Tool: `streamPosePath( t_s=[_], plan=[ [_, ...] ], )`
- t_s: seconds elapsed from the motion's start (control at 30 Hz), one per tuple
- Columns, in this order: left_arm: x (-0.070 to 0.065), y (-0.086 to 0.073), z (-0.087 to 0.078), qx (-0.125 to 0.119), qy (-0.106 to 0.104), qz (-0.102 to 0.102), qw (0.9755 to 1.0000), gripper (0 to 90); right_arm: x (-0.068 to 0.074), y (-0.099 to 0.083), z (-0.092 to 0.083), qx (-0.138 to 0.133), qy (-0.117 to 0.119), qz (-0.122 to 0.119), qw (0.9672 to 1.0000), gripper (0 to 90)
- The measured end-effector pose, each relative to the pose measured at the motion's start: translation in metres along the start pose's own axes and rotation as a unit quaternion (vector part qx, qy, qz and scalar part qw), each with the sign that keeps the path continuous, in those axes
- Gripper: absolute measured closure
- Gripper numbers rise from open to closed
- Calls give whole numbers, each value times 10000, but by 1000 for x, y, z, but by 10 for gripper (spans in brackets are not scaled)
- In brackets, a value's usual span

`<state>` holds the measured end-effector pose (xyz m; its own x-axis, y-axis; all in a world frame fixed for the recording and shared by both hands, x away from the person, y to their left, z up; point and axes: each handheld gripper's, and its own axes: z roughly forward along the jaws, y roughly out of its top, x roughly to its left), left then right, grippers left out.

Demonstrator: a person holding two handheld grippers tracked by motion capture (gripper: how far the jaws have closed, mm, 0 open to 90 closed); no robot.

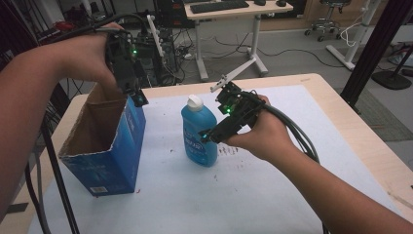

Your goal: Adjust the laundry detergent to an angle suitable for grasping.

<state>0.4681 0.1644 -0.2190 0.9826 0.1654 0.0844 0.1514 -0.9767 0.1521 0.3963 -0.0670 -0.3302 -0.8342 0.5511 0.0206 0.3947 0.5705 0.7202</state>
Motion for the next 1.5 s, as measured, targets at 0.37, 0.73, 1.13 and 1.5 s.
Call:
streamPosePath(
  t_s=[0.37, 0.73, 1.13, 1.5],
  plan=[
    [-2, 2, 0, -48, 73, 34, 10000, 17, 7, 5, 17, -374, -66, 78, 9992, 18],
    [-2, 0, 0, -22, 47, -9, 10000, 17, 5, 2, 32, -416, -159, 188, 9988, 20],
    [-2, 3, 4, 23, 29, 23, 10000, 17, 7, 2, 34, -573, -219, 180, 9980, 57],
    [0, 3, 8, 69, 33, 10, 10000, 17, 6, 0, 38, -535, -155, 142, 9983, 132]
  ],
)
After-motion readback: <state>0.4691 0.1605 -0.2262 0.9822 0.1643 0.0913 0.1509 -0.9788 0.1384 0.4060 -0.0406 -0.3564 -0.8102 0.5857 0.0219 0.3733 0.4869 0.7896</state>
